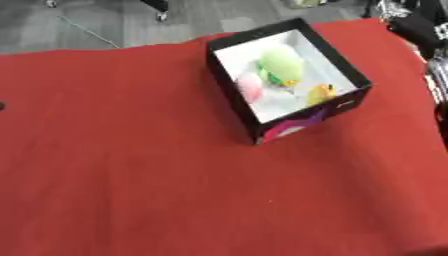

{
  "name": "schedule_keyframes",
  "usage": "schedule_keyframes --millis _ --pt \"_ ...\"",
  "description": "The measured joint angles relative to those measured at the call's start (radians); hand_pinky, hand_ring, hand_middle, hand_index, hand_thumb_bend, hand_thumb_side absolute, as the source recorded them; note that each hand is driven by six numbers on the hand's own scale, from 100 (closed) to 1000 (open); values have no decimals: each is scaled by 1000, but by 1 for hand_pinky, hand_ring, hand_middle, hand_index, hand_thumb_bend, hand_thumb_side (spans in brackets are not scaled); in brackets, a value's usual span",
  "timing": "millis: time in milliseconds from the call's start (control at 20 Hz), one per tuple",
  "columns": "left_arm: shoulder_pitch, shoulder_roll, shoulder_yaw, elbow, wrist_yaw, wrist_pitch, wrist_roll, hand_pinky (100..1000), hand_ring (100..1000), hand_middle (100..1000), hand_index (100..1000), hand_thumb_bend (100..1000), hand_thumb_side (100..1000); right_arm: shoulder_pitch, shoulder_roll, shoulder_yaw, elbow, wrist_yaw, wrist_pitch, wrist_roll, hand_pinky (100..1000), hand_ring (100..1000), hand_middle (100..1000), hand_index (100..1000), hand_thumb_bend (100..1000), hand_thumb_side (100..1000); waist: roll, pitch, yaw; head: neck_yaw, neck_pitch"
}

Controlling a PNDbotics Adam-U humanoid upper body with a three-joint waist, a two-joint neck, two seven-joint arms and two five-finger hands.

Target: Pick up the objects with one hand, pass them to the other hand, and then place them into the box on the other side of the table.

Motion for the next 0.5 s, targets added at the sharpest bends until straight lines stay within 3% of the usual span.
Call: schedule_keyframes --millis 250,500 --pt "41 -1 3 -3 107 46 -48 1000 759 712 902 451 681 96 71 -51 -85 -107 -1 -19 887 1000 1000 975 264 134 0 -15 -1 30 1" --pt "72 -4 7 -13 163 66 -95 1000 766 726 900 464 670 164 110 -76 -110 -116 -7 -12 900 1000 1000 1000 207 187 0 -33 0 72 14"
